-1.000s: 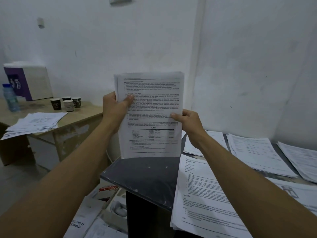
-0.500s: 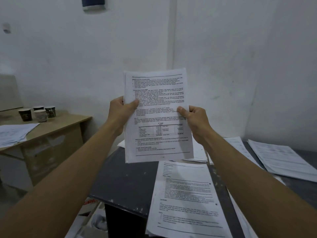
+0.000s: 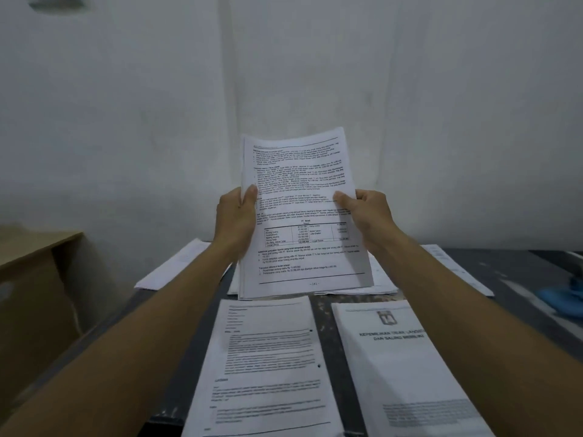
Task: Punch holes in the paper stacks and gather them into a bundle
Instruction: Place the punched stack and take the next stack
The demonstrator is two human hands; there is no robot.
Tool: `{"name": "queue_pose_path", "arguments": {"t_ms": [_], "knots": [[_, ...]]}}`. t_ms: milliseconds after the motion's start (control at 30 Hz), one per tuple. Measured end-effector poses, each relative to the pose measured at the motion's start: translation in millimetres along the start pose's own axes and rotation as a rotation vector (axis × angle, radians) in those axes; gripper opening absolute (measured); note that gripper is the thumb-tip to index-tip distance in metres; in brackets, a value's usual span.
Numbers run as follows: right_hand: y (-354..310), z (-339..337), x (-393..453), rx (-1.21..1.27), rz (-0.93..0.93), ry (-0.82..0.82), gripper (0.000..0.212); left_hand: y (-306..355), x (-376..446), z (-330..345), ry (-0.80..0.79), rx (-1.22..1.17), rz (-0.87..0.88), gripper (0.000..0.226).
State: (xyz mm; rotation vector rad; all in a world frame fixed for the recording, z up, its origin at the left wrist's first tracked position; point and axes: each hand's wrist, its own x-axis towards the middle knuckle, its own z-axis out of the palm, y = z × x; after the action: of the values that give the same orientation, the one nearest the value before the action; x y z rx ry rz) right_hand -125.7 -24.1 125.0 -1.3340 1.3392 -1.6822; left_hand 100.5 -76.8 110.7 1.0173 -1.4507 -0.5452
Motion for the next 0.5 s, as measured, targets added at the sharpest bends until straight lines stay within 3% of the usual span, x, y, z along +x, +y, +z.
{"name": "queue_pose_path", "arguments": {"t_ms": [500], "knots": [[34,-181,-1,-0.090,0.117,0.209,0.010,20,-29,187,-0.278,-0.084,-0.019,0.034]]}}
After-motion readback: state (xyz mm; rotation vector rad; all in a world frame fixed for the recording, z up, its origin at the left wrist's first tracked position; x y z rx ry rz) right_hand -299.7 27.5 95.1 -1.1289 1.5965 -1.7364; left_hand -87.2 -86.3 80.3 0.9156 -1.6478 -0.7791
